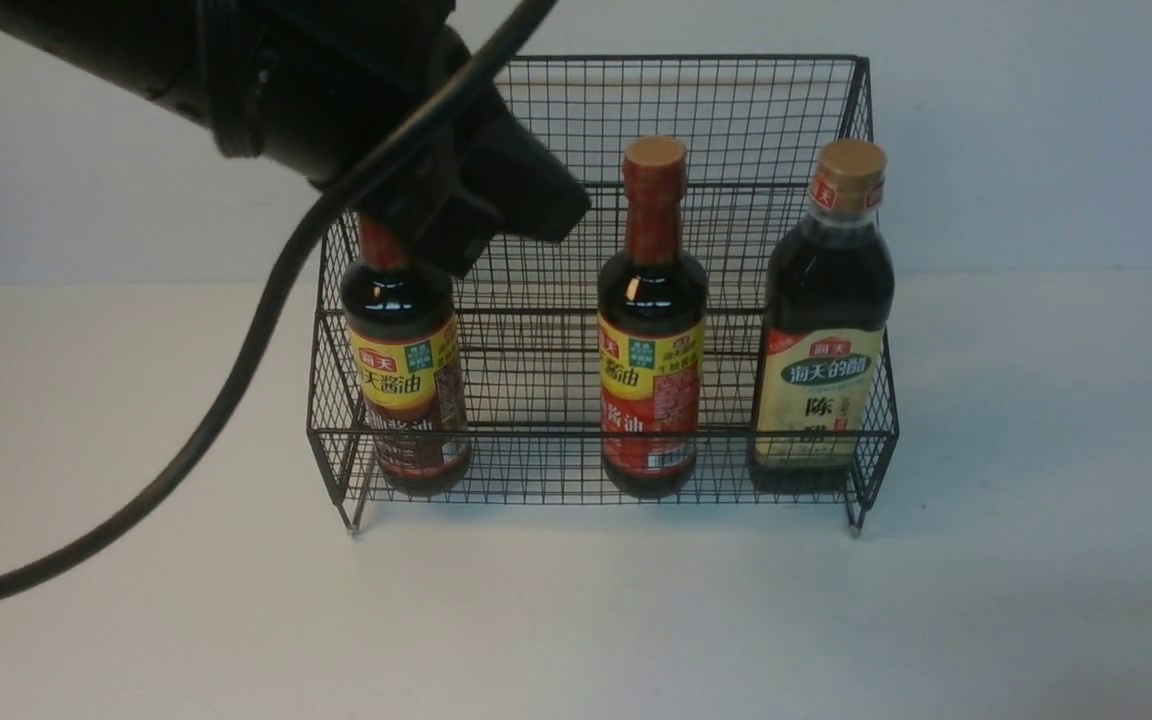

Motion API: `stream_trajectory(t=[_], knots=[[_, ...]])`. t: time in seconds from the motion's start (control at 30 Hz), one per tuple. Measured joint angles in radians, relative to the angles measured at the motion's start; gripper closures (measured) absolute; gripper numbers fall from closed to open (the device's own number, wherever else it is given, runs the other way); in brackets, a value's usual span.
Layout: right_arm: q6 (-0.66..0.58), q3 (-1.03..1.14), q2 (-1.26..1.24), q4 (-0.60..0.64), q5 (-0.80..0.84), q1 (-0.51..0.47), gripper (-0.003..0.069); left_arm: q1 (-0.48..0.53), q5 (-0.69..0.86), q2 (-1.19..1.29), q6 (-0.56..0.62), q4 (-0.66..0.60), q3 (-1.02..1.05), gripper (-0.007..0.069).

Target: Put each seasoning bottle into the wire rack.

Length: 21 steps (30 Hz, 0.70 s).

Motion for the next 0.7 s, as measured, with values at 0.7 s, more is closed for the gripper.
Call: stream_trajectory(t=[0.7], knots=[[0.000, 0.000, 0.000, -0.010, 0.000, -0.040, 0.0657, 0.000, -0.115, -0.764, -0.374, 0.190, 0.544, 0.0629]])
